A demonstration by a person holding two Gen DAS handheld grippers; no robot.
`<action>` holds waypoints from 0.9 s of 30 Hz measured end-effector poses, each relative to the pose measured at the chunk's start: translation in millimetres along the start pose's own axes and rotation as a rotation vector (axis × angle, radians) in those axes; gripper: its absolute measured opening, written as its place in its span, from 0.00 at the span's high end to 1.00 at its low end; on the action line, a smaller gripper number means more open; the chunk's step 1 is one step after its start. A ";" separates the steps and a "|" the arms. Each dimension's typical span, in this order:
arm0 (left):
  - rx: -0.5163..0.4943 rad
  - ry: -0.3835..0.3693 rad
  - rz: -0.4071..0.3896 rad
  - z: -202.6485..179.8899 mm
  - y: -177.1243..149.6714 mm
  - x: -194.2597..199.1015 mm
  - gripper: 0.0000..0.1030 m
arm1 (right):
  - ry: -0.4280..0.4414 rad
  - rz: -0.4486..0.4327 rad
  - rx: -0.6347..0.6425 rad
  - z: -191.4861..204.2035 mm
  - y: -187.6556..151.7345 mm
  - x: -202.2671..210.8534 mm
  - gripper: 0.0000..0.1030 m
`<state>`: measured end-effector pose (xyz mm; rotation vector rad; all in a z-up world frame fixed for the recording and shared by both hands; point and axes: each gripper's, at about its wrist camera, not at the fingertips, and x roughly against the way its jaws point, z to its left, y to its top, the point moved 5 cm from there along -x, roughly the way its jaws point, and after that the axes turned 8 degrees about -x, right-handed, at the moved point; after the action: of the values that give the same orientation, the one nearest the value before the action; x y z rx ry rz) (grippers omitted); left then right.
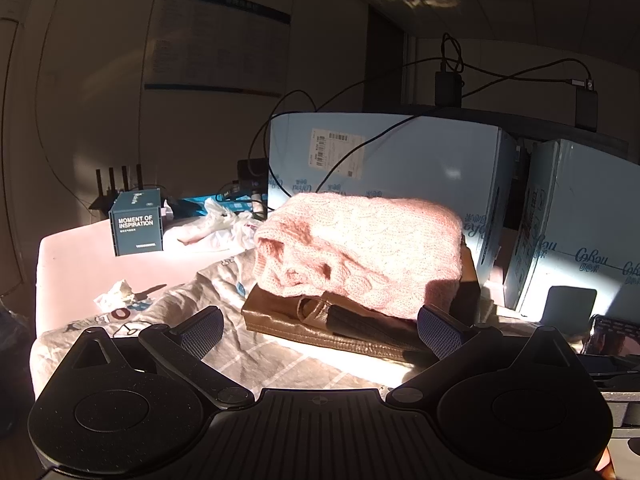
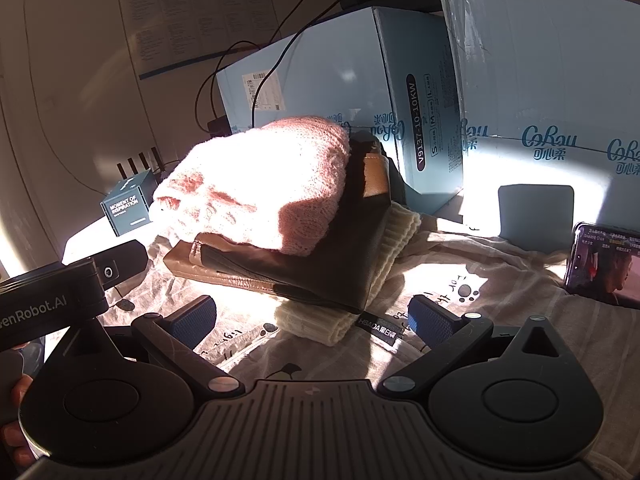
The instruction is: Fold clothes
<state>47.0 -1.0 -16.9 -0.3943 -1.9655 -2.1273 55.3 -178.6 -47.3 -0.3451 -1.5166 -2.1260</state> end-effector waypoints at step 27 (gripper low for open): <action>-0.097 -0.135 -0.126 -103.1 99.9 -24.1 0.00 | -0.259 -0.268 -0.122 -67.6 53.7 64.5 0.00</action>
<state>98.4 -112.5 61.3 -0.4535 -2.0139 -2.3380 35.2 -271.6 3.5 -0.5013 -1.6571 -2.4702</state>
